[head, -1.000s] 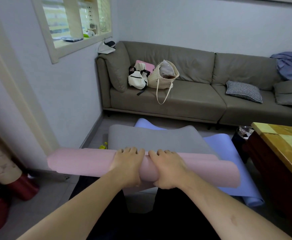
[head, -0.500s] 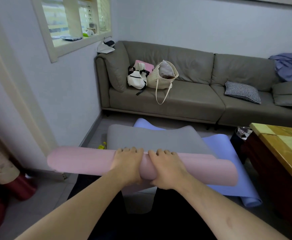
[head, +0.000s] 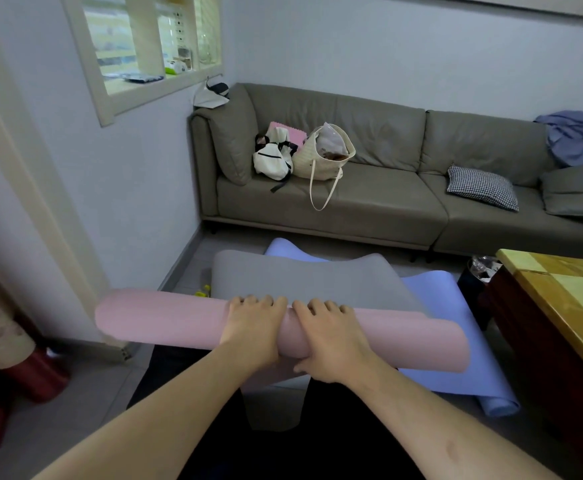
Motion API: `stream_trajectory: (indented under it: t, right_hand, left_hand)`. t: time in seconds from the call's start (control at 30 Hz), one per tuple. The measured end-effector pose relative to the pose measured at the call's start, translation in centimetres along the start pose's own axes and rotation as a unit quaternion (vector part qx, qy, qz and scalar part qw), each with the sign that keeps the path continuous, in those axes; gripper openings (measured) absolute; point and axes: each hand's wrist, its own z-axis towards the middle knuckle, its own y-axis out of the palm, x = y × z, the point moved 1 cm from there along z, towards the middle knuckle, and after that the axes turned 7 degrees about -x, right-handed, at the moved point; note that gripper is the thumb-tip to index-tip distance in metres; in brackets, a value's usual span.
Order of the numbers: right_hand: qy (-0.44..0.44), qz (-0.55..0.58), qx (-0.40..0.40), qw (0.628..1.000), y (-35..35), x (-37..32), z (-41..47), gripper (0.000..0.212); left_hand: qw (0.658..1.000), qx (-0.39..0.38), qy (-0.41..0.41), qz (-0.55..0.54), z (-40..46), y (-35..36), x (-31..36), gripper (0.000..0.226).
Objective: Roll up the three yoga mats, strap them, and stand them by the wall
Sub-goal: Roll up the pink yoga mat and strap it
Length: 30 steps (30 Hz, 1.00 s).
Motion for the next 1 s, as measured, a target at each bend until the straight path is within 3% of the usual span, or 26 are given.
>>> stream_trajectory:
  t: [0.23, 0.33, 0.57, 0.67, 0.77, 0.9, 1.0]
  right_hand:
    - [-0.019, 0.025, -0.023, 0.999, -1.5, 0.4, 1.0, 0.059]
    - [-0.025, 0.047, -0.042, 0.998, -2.2, 0.5, 0.9, 0.065]
    - [-0.010, -0.014, -0.007, 1.000, -1.0, -0.9, -1.0, 0.101]
    - [-0.003, -0.009, -0.013, 1.000, -1.2, -0.6, -0.5, 0.081]
    - [-0.022, 0.006, -0.037, 0.999, -2.6, -0.1, 0.2, 0.066]
    - [-0.030, 0.026, -0.067, 0.997, -3.8, 0.1, 0.4, 0.068]
    - [-0.021, 0.042, -0.030, 0.998, -2.7, 0.0, 0.2, 0.074]
  left_hand:
    - [0.997, 0.052, -0.014, 0.049, -1.3, 1.5, 0.9, 0.081]
    - [0.999, 0.019, -0.014, 0.039, -1.0, -0.1, 0.9, 0.068]
    - [0.997, -0.077, 0.011, 0.020, -0.3, -2.2, 0.3, 0.078]
    - [0.996, -0.090, 0.017, 0.006, 0.2, -2.3, 0.3, 0.074]
    - [0.998, -0.055, -0.006, 0.021, 0.0, -1.1, 0.8, 0.084]
    - [0.998, 0.018, -0.032, 0.044, -1.0, 0.7, 1.4, 0.082]
    - [0.999, 0.001, -0.025, 0.025, -0.5, 0.0, 0.9, 0.084]
